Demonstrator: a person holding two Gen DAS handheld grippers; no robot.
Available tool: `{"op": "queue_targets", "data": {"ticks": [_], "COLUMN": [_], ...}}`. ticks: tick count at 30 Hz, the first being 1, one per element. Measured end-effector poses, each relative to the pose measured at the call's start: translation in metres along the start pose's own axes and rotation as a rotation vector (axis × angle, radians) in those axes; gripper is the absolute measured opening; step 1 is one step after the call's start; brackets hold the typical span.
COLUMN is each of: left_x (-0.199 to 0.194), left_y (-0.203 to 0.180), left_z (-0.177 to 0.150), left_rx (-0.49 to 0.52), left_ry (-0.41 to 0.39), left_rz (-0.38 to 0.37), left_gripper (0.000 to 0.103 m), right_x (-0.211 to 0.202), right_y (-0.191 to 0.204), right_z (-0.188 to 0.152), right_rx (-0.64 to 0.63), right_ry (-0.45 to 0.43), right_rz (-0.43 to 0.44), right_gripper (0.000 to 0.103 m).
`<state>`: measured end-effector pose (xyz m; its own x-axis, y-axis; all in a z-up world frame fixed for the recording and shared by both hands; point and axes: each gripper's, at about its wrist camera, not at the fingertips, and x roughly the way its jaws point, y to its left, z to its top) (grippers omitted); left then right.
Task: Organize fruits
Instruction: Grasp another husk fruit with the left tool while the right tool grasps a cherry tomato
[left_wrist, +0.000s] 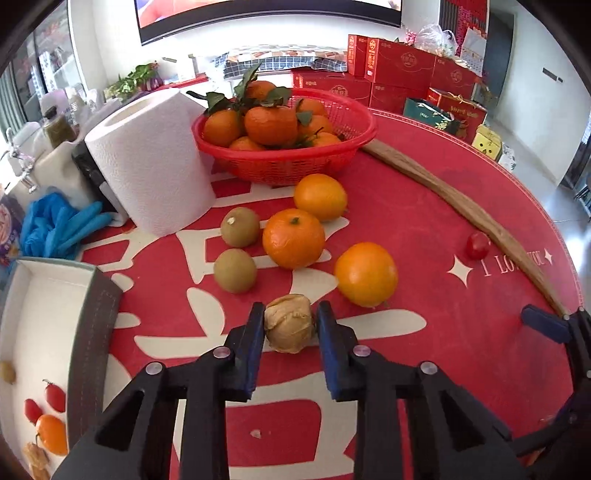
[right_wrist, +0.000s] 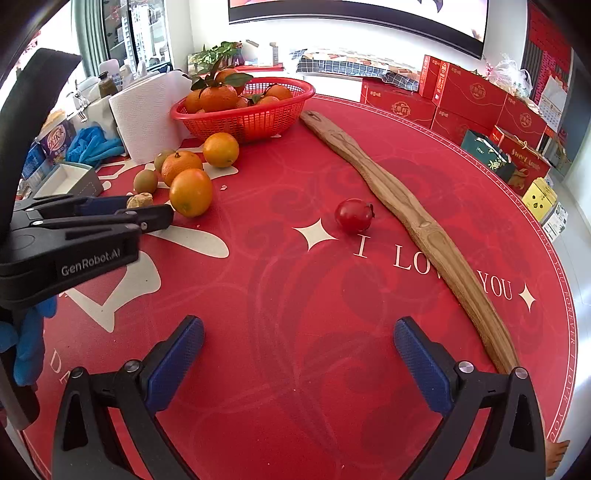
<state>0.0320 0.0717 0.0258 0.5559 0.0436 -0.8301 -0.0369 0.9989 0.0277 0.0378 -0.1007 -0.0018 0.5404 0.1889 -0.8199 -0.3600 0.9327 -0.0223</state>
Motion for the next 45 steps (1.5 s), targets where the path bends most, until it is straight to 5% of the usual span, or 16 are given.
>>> {"op": "queue_targets", "data": {"ticks": [13, 17, 23, 26, 28, 30, 32, 33, 38, 45], "left_x": [-0.039, -0.039, -0.038, -0.037, -0.037, -0.038, -0.038, -0.038, -0.043, -0.07], "left_y": [0.027, 0.023, 0.016, 0.018, 0.019, 0.019, 0.018, 0.018, 0.024, 0.027], "left_z": [-0.063, -0.068, -0.067, -0.067, -0.066, -0.067, -0.067, -0.067, -0.07, -0.075], "left_rx": [-0.035, -0.014, 0.009, -0.009, -0.017, -0.017, -0.016, -0.017, -0.042, -0.04], "left_ry": [-0.029, -0.054, -0.081, -0.08, -0.08, -0.081, -0.084, -0.084, -0.06, -0.116], "left_rz": [0.077, 0.107, 0.141, 0.133, 0.128, 0.128, 0.129, 0.127, 0.038, 0.023], "left_gripper": [0.031, 0.031, 0.031, 0.031, 0.031, 0.031, 0.031, 0.031, 0.03, 0.03], "right_x": [-0.005, -0.011, 0.007, 0.022, 0.027, 0.032, 0.032, 0.032, 0.021, -0.005], "right_y": [-0.027, -0.06, -0.05, -0.036, -0.028, -0.022, -0.02, -0.02, -0.034, -0.056], "right_z": [0.002, 0.015, 0.044, 0.055, 0.058, 0.059, 0.059, 0.059, 0.047, 0.028], "right_rx": [0.006, 0.112, 0.068, 0.026, -0.005, -0.015, -0.001, 0.005, 0.097, 0.203], "right_ry": [0.011, -0.021, -0.039, -0.028, -0.031, -0.023, -0.025, -0.027, -0.02, -0.024], "right_rz": [0.034, 0.026, -0.012, -0.024, -0.05, -0.021, -0.021, -0.019, 0.135, 0.266], "right_gripper": [0.103, 0.103, 0.103, 0.087, 0.085, 0.07, 0.045, 0.023, 0.023, 0.023]}}
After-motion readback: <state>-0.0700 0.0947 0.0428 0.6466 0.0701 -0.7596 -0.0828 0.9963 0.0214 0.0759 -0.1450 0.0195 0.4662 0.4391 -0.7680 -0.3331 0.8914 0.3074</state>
